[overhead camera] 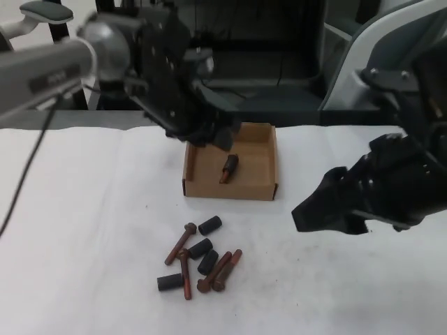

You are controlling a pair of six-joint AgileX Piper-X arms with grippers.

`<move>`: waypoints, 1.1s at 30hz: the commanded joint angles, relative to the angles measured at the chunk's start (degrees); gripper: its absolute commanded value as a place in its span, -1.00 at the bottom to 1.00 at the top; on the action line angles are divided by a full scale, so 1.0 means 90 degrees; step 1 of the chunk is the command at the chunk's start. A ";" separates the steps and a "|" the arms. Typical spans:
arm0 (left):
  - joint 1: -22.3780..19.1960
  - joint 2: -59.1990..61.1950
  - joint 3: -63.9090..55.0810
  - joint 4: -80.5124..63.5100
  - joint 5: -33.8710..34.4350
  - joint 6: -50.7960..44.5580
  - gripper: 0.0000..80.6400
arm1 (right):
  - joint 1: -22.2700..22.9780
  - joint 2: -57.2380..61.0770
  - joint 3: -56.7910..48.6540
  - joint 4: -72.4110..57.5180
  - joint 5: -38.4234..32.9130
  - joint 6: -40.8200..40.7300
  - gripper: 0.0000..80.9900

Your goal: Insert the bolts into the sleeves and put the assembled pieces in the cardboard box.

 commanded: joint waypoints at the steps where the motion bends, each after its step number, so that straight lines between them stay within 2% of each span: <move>1: 0.0003 -0.0477 0.0067 0.0361 -0.0018 0.0191 0.17 | -0.0032 -0.0201 -0.0024 0.0087 0.0067 -0.0085 0.37; 5: 0.0003 -0.1204 0.1001 0.0394 -0.0018 0.0208 0.17 | -0.0032 -0.0337 -0.0024 0.0195 0.0067 -0.0085 0.37; 9: 0.0012 -0.2335 0.2562 0.0116 -0.0018 0.0239 0.17 | -0.0032 -0.0506 -0.0024 0.0196 0.0186 -0.0085 0.37; 13: 0.0012 -0.3867 0.4380 -0.0570 0.0013 0.0179 0.17 | -0.0032 -0.0687 0.0119 0.0184 0.0193 -0.0085 0.37; 17: 0.0012 -0.5349 0.5566 -0.0774 0.0027 0.0137 0.17 | -0.0021 -0.1066 0.0637 0.0138 0.0159 0.0095 0.37; 25: 0.0027 -0.7580 0.6523 -0.0593 -0.0050 0.0034 0.17 | -0.0021 -0.2199 0.1828 -0.0413 0.0112 0.0701 0.37; 33: 0.0027 -0.8948 0.6867 0.0066 -0.0349 0.0065 0.17 | 0.0067 -0.2549 0.2587 -0.1610 -0.0106 0.1352 0.37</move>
